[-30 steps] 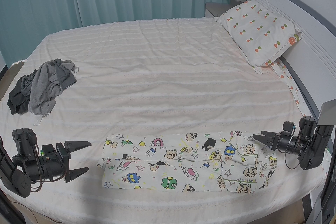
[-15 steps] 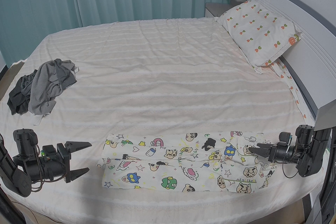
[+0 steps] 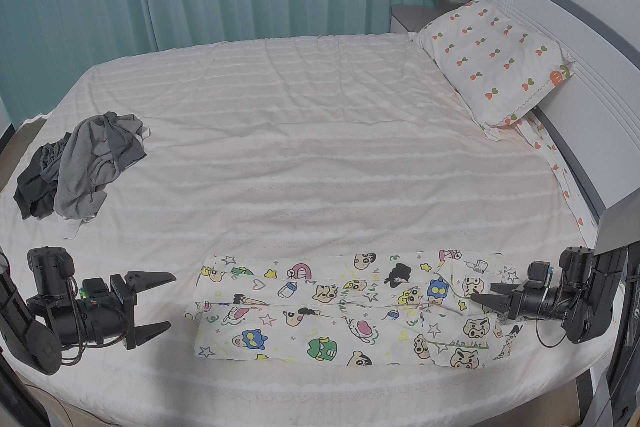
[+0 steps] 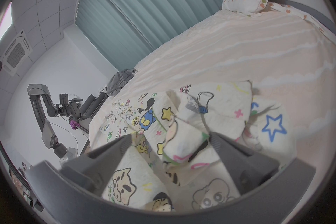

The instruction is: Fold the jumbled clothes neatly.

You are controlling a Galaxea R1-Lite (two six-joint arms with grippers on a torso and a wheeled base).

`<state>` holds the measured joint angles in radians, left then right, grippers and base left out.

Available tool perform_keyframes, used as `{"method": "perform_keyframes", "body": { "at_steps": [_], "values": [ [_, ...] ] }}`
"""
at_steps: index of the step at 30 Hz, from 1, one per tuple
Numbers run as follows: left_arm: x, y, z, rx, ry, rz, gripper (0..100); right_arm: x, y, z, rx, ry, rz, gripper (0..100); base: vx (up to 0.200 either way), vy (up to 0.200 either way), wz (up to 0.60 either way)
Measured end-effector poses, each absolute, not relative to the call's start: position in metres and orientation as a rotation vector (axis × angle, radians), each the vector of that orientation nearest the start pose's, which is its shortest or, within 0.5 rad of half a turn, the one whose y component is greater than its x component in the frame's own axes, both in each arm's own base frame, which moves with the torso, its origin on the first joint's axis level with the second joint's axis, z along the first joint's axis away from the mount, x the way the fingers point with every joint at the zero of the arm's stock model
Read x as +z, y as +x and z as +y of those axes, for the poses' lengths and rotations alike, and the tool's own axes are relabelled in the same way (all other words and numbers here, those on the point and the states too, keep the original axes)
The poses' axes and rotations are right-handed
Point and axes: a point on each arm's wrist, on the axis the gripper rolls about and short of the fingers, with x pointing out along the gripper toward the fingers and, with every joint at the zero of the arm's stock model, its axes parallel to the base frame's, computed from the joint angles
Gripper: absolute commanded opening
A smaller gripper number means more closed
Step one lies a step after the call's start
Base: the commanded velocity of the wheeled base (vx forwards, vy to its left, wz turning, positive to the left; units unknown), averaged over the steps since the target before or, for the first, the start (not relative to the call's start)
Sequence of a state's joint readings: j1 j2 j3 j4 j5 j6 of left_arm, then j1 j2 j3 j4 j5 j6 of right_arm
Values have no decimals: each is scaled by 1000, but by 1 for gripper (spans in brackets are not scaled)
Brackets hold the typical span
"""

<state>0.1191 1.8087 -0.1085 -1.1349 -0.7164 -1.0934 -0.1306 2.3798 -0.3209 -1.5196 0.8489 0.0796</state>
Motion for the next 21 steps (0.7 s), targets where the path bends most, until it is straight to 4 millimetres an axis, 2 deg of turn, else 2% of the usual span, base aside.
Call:
{"method": "perform_keyframes", "body": {
  "at_steps": [19, 20, 21],
  "values": [
    [56, 205, 10, -241, -1258, 803, 100, -21, 287, -25, 666, 301, 453, 0, 0, 0, 0],
    [56, 205, 10, -242, -1254, 802, 100, -20, 287, -25, 666, 299, 449, 100, 0, 0, 0],
    [56, 205, 10, -243, -1252, 802, 100, -18, 287, -25, 666, 296, 445, 100, 0, 0, 0]
  ]
}}
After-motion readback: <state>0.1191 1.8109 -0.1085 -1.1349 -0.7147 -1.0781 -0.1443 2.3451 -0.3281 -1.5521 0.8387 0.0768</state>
